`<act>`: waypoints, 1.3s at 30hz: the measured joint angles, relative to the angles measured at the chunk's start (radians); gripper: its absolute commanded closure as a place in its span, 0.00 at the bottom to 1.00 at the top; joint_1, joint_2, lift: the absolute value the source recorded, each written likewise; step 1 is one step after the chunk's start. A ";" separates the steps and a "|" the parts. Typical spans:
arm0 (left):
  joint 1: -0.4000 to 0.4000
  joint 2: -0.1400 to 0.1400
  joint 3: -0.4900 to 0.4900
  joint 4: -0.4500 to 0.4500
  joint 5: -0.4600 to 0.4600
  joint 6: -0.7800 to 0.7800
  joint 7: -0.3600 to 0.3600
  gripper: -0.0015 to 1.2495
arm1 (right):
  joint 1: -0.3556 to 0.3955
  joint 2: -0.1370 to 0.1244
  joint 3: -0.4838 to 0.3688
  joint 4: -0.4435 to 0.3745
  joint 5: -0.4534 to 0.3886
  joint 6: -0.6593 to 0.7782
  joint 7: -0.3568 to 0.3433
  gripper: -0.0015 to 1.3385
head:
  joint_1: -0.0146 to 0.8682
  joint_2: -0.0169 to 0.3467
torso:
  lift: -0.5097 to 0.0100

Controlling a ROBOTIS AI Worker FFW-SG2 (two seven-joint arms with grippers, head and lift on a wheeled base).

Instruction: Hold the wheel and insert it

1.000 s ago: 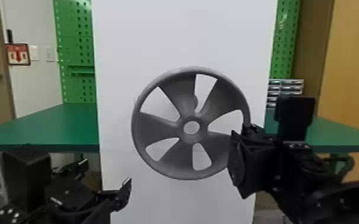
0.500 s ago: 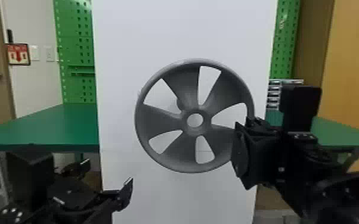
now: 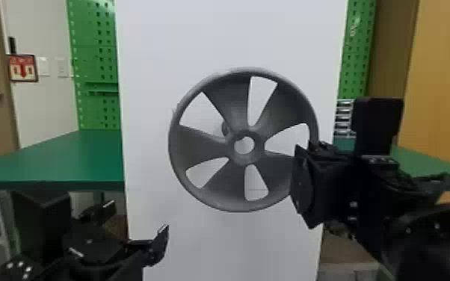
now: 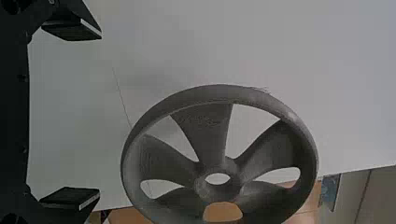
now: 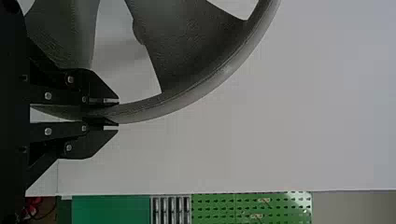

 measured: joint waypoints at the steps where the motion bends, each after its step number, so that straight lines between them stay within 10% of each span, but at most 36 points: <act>1: 0.000 0.000 0.000 0.000 0.000 0.000 0.000 0.08 | -0.004 0.000 0.001 0.000 -0.001 0.003 0.000 0.91 | 0.25 0.07 | 0.13; 39: 0.004 0.000 -0.006 0.003 -0.007 0.000 0.000 0.08 | -0.112 0.000 0.028 0.007 0.003 0.100 -0.002 0.91 | 0.25 0.07 | 0.13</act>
